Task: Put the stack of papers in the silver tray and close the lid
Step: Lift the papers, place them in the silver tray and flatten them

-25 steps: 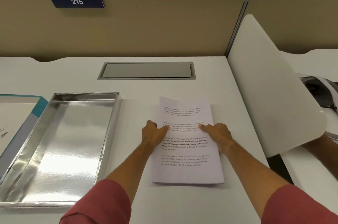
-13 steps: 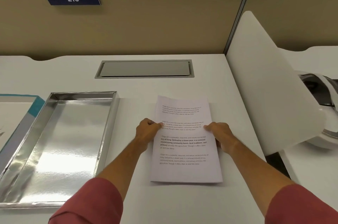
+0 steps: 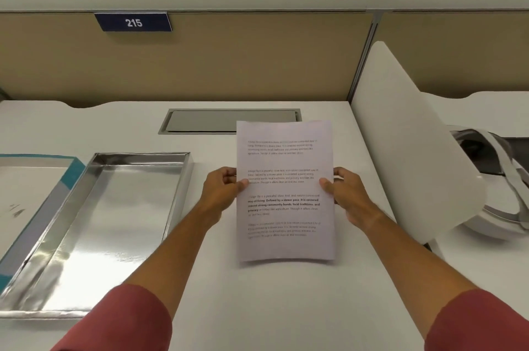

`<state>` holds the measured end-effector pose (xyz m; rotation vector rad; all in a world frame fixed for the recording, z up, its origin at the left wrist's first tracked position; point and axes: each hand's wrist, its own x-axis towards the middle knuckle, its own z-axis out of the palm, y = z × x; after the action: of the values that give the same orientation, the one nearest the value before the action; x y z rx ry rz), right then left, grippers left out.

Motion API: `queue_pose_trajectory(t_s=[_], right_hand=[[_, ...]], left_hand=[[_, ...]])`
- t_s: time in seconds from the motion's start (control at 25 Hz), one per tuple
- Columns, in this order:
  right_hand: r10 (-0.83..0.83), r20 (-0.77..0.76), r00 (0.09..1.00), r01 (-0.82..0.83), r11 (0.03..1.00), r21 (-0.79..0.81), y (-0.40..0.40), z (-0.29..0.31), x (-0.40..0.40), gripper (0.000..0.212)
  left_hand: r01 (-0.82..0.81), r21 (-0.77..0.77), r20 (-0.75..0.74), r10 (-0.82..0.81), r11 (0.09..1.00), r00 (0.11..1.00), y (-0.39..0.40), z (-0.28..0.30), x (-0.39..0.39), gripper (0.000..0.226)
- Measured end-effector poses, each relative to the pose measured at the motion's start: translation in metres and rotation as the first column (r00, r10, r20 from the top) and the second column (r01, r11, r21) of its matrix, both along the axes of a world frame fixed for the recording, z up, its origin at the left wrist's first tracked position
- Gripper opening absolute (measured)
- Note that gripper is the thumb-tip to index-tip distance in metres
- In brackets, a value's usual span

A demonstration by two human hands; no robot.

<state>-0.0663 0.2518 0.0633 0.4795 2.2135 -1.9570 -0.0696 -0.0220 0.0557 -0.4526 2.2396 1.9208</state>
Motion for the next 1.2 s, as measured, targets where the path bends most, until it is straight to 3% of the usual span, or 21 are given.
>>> queue_pose_trajectory(t_s=[0.24,0.4,0.6,0.8,1.2], right_hand=[[0.07,-0.261,0.963,-0.074,0.997,-0.007,-0.002,0.028,0.009,0.021],[0.124,-0.281,0.952,-0.123,0.992,0.021,-0.003,0.032,0.018,0.029],[0.135,-0.323,0.937,-0.146,0.989,-0.012,-0.017,0.047,0.011,0.042],[0.075,-0.332,0.94,-0.105,0.992,-0.075,-0.025,0.042,0.012,0.042],[0.11,-0.382,0.918,-0.087,0.993,0.079,-0.006,0.045,0.021,0.037]], left_hand=[[0.027,-0.067,-0.262,-0.044,0.997,0.964,-0.011,0.043,0.014,0.02],[0.069,-0.166,-0.265,-0.112,0.984,0.958,-0.011,0.048,0.025,0.025],[0.142,-0.247,-0.325,-0.22,0.959,0.92,-0.002,0.052,0.027,0.049],[0.167,-0.158,-0.356,-0.214,0.973,0.91,0.007,0.043,0.032,0.039],[0.04,-0.297,-0.369,-0.154,0.954,0.917,-0.008,0.054,0.025,0.038]])
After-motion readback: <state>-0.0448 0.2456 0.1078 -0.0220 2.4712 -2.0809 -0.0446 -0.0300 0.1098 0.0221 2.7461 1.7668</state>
